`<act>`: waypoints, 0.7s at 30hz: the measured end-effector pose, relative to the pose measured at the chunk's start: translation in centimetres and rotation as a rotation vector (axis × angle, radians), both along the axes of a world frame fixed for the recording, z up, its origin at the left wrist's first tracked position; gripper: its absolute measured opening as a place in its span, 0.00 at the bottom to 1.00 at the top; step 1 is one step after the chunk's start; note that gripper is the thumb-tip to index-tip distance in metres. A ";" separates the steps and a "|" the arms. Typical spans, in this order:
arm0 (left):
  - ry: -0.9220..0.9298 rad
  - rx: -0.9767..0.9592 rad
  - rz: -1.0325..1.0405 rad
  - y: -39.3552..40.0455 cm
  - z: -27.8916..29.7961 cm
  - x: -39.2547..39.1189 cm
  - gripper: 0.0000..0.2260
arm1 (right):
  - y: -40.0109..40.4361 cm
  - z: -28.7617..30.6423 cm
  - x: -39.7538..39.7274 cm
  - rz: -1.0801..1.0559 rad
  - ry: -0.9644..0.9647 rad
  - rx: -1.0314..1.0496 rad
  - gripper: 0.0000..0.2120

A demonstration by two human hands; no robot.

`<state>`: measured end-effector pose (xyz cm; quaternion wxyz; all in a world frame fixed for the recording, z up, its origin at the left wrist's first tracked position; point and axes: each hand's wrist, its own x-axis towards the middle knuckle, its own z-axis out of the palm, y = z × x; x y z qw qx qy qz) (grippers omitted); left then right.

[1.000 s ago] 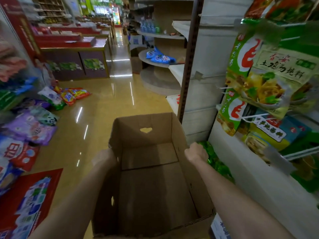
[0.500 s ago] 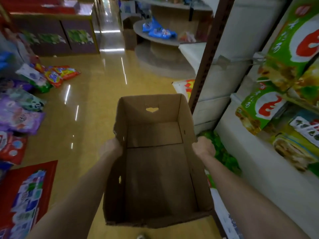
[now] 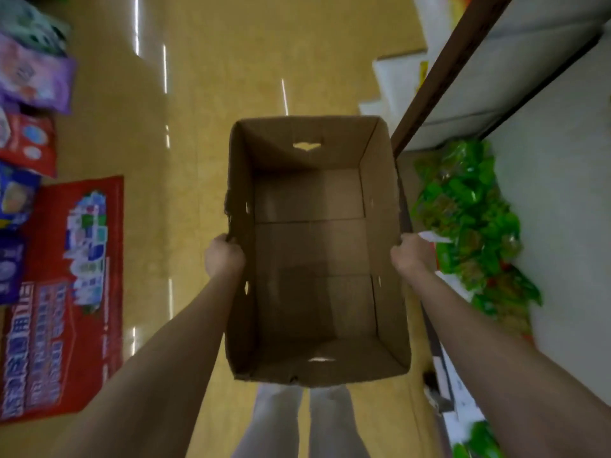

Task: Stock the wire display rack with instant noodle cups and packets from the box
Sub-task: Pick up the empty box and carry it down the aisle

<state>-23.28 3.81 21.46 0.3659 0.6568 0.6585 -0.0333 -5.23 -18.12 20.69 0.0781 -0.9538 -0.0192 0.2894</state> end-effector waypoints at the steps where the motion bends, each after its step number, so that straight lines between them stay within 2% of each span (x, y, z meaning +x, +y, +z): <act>1: -0.011 -0.011 0.035 -0.2 -1.4 0.1 0.15 | -0.4 -1.8 -0.1 -0.010 0.014 -0.002 0.16; 8: -0.067 -0.126 0.291 -3.6 -12.1 -0.3 0.15 | -3.6 -13.7 -2.9 -0.225 0.138 0.064 0.17; 17: -0.023 -0.200 0.264 -5.4 -23.7 -1.7 0.17 | -5.7 -23.6 -2.2 -0.175 0.148 0.034 0.12; 21: 0.025 -0.215 0.171 -6.1 -26.9 -2.3 0.17 | -6.1 -26.6 -2.1 -0.207 0.147 0.036 0.12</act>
